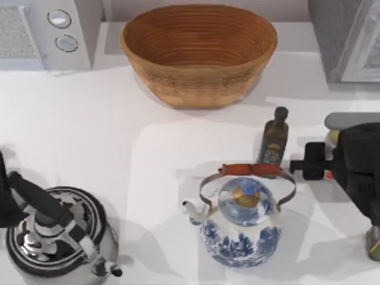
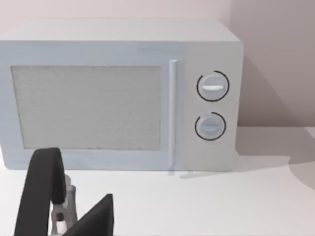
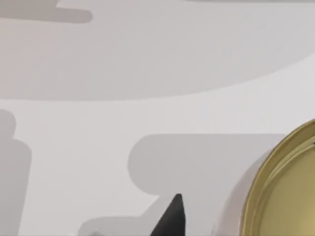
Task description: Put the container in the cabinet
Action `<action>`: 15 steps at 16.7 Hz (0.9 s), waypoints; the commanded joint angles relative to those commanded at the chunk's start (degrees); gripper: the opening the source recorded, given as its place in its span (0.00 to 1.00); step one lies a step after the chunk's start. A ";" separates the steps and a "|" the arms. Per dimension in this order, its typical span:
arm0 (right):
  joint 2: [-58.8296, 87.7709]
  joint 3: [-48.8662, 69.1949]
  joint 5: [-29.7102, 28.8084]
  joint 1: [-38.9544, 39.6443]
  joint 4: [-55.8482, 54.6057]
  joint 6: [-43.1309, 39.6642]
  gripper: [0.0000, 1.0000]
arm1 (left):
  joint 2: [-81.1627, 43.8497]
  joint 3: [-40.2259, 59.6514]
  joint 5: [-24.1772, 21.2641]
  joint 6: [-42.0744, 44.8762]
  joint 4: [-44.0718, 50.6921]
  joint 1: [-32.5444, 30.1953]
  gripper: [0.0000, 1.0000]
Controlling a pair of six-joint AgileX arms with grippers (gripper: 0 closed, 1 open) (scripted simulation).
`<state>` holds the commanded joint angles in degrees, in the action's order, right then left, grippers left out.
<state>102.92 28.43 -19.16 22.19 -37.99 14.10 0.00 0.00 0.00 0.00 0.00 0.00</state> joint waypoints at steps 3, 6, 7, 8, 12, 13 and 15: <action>-0.03 -0.04 0.00 0.05 0.02 0.07 0.00 | 0.00 0.00 0.00 0.00 0.00 0.00 1.00; -1.02 1.26 -1.00 -1.24 1.99 -0.41 0.00 | 0.00 0.00 0.00 0.00 0.00 0.00 1.00; -2.15 2.50 -1.59 -2.12 3.81 -0.78 0.00 | 0.00 0.00 0.00 0.00 0.00 0.00 1.00; -3.81 4.09 -2.10 -3.02 6.26 -1.19 0.00 | 0.00 0.00 0.00 0.00 0.00 0.00 1.00; -13.47 11.82 -2.20 -4.62 18.66 -2.61 0.00 | 0.00 0.00 0.00 0.00 0.00 0.00 1.00; -16.11 13.78 -1.84 -4.46 21.94 -2.59 0.00 | 0.00 0.00 0.00 0.00 0.00 0.00 1.00; -21.14 17.55 -0.89 -3.70 28.03 -1.97 0.00 | 0.00 0.00 0.00 0.00 0.00 0.00 1.00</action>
<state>81.78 45.98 -20.05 18.49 -9.96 12.14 0.00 0.00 0.00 0.00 0.00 0.00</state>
